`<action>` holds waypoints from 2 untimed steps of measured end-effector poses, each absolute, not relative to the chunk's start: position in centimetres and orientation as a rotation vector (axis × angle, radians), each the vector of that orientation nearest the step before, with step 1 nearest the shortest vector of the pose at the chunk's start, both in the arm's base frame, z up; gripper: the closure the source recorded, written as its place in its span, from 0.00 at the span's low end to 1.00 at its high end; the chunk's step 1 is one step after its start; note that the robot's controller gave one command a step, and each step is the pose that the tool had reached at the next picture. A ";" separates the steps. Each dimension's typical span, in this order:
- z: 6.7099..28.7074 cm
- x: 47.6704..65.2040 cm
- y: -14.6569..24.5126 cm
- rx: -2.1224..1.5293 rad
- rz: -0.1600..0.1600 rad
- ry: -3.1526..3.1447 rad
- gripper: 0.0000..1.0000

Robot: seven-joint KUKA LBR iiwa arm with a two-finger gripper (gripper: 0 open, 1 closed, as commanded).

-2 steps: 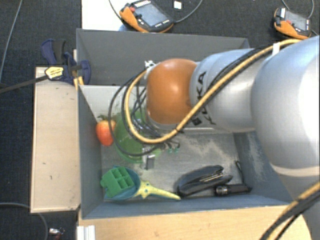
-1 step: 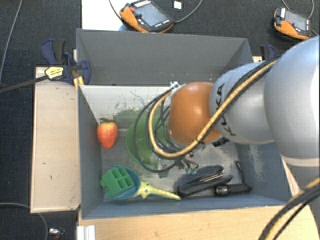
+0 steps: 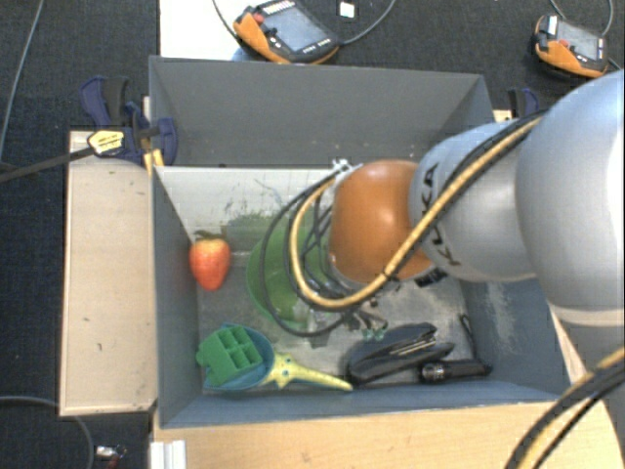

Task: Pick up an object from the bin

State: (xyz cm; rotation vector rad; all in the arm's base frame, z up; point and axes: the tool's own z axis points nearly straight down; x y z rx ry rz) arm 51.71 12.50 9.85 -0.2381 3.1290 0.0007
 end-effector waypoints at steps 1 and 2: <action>21.0 49.2 10.5 -0.284 -0.001 3.130 1.00; 33.9 50.2 12.4 -0.282 0.001 3.128 0.00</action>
Offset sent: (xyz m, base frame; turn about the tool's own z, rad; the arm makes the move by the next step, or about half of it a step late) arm -0.0160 0.0000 0.2383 -0.0262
